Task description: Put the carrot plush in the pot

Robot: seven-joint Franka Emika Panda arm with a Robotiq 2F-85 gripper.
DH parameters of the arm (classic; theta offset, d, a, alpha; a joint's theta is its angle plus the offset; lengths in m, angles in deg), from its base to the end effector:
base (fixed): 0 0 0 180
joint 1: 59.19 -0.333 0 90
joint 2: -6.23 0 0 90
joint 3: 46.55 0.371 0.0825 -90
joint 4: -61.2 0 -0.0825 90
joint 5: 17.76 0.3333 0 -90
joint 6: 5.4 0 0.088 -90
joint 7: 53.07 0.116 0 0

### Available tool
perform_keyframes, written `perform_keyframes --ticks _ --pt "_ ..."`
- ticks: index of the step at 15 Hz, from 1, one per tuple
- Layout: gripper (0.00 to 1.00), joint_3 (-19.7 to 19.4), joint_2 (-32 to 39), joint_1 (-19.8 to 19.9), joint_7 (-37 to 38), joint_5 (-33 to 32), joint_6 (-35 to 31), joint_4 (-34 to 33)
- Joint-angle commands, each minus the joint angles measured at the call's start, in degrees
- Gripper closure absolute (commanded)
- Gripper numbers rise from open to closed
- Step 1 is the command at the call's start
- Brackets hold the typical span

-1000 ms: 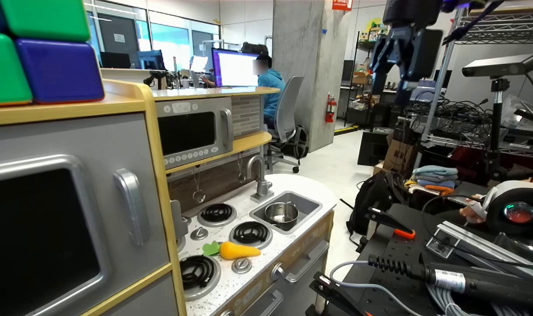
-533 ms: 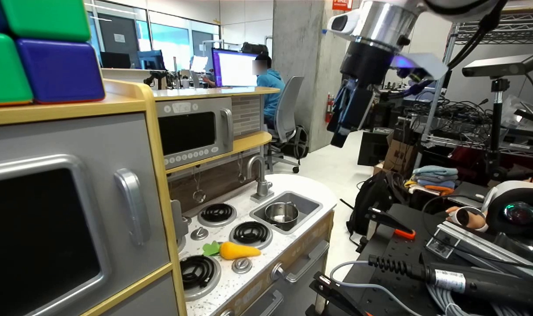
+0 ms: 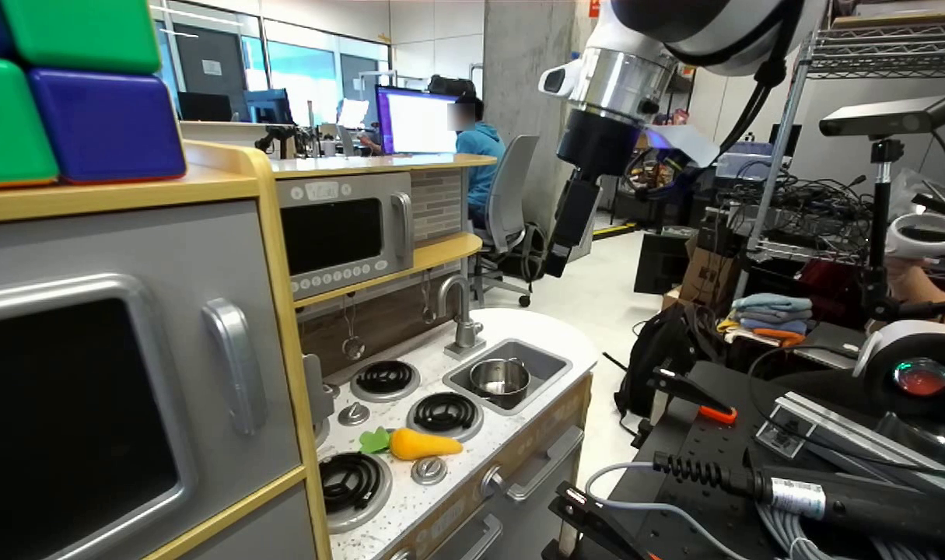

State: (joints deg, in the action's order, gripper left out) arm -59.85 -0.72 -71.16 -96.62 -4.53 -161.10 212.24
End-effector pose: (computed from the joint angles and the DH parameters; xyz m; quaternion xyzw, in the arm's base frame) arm 0.4081 -0.0179 0.3917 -0.9574 -0.2621 -0.1173 0.0289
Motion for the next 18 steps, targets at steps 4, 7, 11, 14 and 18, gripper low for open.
perform_keyframes --ticks 4,7,11,14,18 --pt "0.00 2.98 -1.73 6.79 -8.94 -10.72 7.77 0.33" --pt "0.00 2.83 1.07 7.59 -20.00 -8.61 10.91 -1.90" --pt "0.00 4.36 1.18 9.35 -21.77 -9.02 10.61 -0.95" --pt "0.00 4.67 2.37 9.54 -23.15 -9.08 10.63 -1.51" --pt "0.00 7.42 10.64 8.51 -22.63 -6.33 0.75 -2.41"
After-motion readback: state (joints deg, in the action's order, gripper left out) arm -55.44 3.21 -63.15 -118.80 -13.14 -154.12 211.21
